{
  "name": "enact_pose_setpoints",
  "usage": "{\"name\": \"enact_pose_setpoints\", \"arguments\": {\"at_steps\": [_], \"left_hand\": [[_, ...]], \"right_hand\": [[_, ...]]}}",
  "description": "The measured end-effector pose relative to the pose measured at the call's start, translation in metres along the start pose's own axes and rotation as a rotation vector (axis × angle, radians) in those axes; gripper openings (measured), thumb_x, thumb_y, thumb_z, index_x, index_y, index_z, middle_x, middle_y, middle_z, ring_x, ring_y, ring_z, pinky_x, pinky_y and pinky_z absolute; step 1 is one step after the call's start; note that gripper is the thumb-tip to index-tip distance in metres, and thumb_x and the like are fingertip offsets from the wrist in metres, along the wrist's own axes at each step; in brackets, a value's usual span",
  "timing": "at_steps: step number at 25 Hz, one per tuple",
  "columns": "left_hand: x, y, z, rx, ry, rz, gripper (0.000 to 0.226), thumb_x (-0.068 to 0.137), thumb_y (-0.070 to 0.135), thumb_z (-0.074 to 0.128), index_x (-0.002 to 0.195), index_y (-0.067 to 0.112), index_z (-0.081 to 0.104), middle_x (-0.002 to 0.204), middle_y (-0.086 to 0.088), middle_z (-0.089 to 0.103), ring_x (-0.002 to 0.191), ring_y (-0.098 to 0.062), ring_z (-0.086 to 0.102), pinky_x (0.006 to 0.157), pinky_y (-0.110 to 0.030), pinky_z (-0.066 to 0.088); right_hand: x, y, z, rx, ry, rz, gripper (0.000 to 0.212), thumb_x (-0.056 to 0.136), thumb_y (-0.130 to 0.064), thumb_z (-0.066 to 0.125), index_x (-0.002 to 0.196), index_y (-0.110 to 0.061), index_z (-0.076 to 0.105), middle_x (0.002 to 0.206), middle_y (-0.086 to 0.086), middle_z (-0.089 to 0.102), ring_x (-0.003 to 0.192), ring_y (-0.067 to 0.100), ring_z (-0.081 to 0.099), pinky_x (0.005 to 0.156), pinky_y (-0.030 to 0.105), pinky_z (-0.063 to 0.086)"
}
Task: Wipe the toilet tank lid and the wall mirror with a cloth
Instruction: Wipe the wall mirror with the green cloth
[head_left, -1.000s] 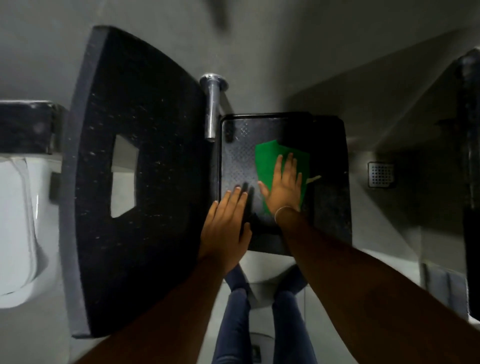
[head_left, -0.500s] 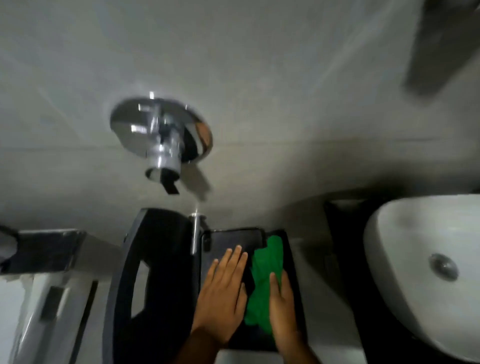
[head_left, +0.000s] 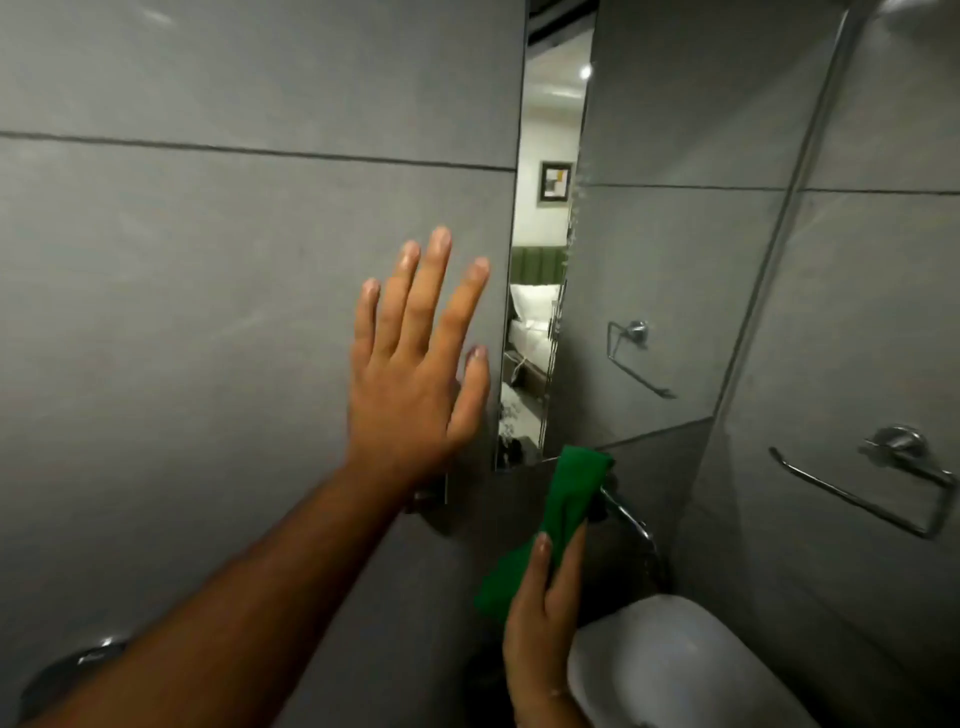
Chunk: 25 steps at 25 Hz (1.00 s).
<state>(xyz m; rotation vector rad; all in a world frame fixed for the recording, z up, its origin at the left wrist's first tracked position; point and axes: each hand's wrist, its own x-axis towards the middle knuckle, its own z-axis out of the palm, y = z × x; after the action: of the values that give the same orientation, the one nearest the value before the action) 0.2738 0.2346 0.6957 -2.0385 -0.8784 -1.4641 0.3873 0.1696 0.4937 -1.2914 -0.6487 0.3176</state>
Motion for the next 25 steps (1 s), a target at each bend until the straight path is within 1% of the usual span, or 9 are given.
{"name": "enact_pose_setpoints", "arguments": {"at_steps": [2, 6, 9, 12, 15, 16, 19, 22, 25], "left_hand": [[0.076, 0.007, 0.021, 0.057, -0.028, -0.07, 0.07, 0.109, 0.038, 0.042, 0.175, 0.02, 0.024, 0.183, -0.011, 0.013, 0.17, -0.027, 0.007, 0.136, -0.049, 0.003], [0.151, -0.005, 0.068, 0.256, -0.138, -0.062, 0.075, 0.109, 0.04, 0.035, 0.177, 0.02, 0.009, 0.185, -0.009, -0.001, 0.17, -0.028, -0.003, 0.136, -0.053, 0.0], [0.151, -0.022, 0.095, 0.42, -0.068, 0.021, 0.074, 0.112, 0.042, 0.031, 0.177, 0.017, 0.007, 0.185, -0.009, 0.001, 0.17, -0.029, 0.0, 0.135, -0.053, 0.0], [0.149, -0.028, 0.112, 0.467, 0.058, 0.043, 0.072, 0.112, 0.042, 0.032, 0.176, 0.015, 0.011, 0.184, -0.009, 0.009, 0.169, -0.031, 0.009, 0.134, -0.053, 0.003], [0.151, -0.03, 0.112, 0.476, 0.109, 0.01, 0.074, 0.11, 0.047, 0.038, 0.176, 0.023, 0.013, 0.184, -0.009, 0.01, 0.168, -0.039, 0.01, 0.132, -0.061, 0.004], [0.149, -0.029, 0.112, 0.479, 0.112, 0.001, 0.075, 0.109, 0.048, 0.039, 0.176, 0.025, 0.014, 0.184, -0.008, 0.01, 0.167, -0.043, 0.009, 0.131, -0.064, 0.004], [0.146, -0.026, 0.111, 0.472, 0.133, -0.014, 0.072, 0.109, 0.045, 0.041, 0.176, 0.028, 0.019, 0.184, -0.006, 0.011, 0.167, -0.044, 0.008, 0.132, -0.067, 0.004], [0.148, -0.027, 0.111, 0.471, 0.151, -0.016, 0.073, 0.109, 0.041, 0.042, 0.176, 0.027, 0.018, 0.185, -0.003, 0.011, 0.169, -0.038, 0.006, 0.132, -0.064, 0.002], [0.147, -0.028, 0.111, 0.471, 0.152, -0.011, 0.074, 0.109, 0.039, 0.042, 0.176, 0.026, 0.015, 0.185, -0.001, 0.006, 0.169, -0.034, 0.002, 0.133, -0.062, 0.002]], "right_hand": [[0.035, -0.013, 0.015, 0.01, 0.034, -0.109, 0.067, 0.098, -0.043, 0.043, 0.158, -0.017, 0.028, 0.161, 0.001, 0.034, 0.148, 0.018, 0.037, 0.121, 0.027, 0.031], [0.117, -0.022, 0.057, -0.128, -0.017, -0.28, 0.06, 0.104, -0.026, 0.043, 0.157, -0.011, 0.021, 0.164, 0.011, 0.025, 0.15, 0.027, 0.033, 0.123, 0.034, 0.027], [0.137, 0.005, 0.07, -0.439, -0.066, -0.465, 0.06, 0.107, -0.038, 0.034, 0.157, -0.006, 0.028, 0.167, 0.007, 0.019, 0.15, 0.028, 0.031, 0.122, 0.039, 0.025], [0.147, 0.035, 0.065, -0.693, -0.053, -0.507, 0.066, 0.103, -0.058, 0.015, 0.158, -0.022, 0.028, 0.167, 0.004, 0.023, 0.147, 0.022, 0.031, 0.111, 0.044, 0.03], [0.161, 0.058, 0.061, -0.84, 0.024, -0.734, 0.06, 0.105, -0.05, 0.021, 0.154, -0.017, 0.029, 0.167, 0.011, 0.015, 0.156, 0.022, 0.012, 0.111, 0.05, 0.032], [0.169, 0.058, 0.065, -0.864, 0.081, -0.804, 0.059, 0.104, -0.043, 0.029, 0.155, -0.012, 0.027, 0.167, 0.014, 0.009, 0.156, 0.026, 0.01, 0.111, 0.052, 0.035], [0.181, 0.045, 0.08, -0.837, 0.212, -0.877, 0.077, 0.092, -0.028, 0.045, 0.161, -0.012, 0.013, 0.168, 0.017, 0.005, 0.149, 0.036, 0.029, 0.105, 0.054, 0.043], [0.188, 0.02, 0.087, -0.783, 0.167, -0.909, 0.066, 0.104, -0.04, 0.031, 0.162, -0.02, 0.006, 0.167, 0.014, 0.01, 0.155, 0.031, 0.014, 0.113, 0.055, 0.034], [0.2, -0.025, 0.095, -0.699, 0.109, -0.863, 0.067, 0.103, -0.052, 0.024, 0.162, -0.026, 0.008, 0.169, 0.008, 0.013, 0.156, 0.03, 0.014, 0.121, 0.052, 0.023]]}}
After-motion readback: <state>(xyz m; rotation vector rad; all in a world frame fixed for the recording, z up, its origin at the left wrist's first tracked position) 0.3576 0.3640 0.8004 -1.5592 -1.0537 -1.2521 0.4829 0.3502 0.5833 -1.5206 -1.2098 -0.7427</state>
